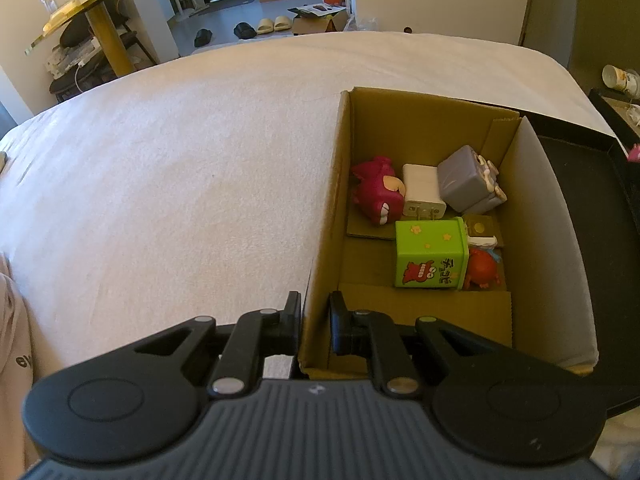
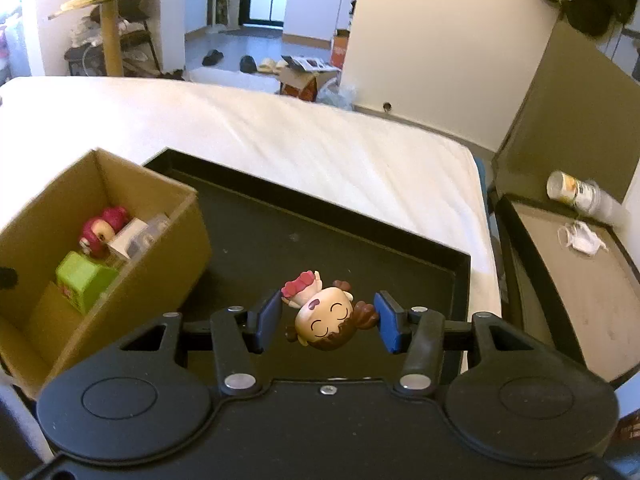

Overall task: Organize rigid objects
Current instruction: 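Carry the girl figure over the cardboard box with the right gripper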

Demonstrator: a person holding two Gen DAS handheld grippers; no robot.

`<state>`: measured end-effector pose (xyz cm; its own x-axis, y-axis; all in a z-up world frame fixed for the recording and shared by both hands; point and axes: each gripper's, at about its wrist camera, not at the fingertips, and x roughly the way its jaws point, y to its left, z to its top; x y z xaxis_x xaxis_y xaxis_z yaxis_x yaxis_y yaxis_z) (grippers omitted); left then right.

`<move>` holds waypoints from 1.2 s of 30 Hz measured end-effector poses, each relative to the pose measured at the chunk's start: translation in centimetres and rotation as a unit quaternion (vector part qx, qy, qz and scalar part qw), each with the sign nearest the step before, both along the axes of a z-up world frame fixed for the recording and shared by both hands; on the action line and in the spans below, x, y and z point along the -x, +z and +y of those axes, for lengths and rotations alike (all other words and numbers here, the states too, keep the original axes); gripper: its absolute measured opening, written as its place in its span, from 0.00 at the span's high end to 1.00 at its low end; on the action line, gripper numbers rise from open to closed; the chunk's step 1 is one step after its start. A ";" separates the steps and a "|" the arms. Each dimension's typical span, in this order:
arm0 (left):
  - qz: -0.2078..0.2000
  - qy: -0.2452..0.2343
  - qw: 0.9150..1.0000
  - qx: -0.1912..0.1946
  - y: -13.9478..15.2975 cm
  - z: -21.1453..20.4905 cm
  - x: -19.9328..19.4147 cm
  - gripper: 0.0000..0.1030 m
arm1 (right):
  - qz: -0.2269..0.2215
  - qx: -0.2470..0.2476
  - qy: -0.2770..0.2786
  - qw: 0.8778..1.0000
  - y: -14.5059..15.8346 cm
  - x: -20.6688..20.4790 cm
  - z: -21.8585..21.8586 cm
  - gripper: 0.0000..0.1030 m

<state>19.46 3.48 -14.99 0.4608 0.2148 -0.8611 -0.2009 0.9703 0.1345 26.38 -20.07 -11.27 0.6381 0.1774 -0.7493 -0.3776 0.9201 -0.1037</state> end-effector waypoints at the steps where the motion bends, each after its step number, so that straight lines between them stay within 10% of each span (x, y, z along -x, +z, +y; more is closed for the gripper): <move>1: 0.000 0.000 1.000 0.002 0.0 0.1 0.0 0.88 | -0.003 -0.001 0.002 1.000 0.4 0.1 0.3 0.52; 20: -0.006 0.001 1.000 0.019 0.1 0.6 0.2 0.88 | -0.043 -0.036 0.059 0.997 6.2 0.9 6.4 0.52; 36: -0.012 0.001 0.999 0.033 0.2 1.0 0.4 0.88 | -0.010 -0.031 0.123 0.992 4.9 1.8 10.8 0.51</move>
<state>19.06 4.48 -14.77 0.4808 0.1579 -0.8625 -0.2046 0.9767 0.0648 24.60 -9.29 -6.39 0.5837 0.3748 -0.7203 -0.5907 0.8046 -0.0601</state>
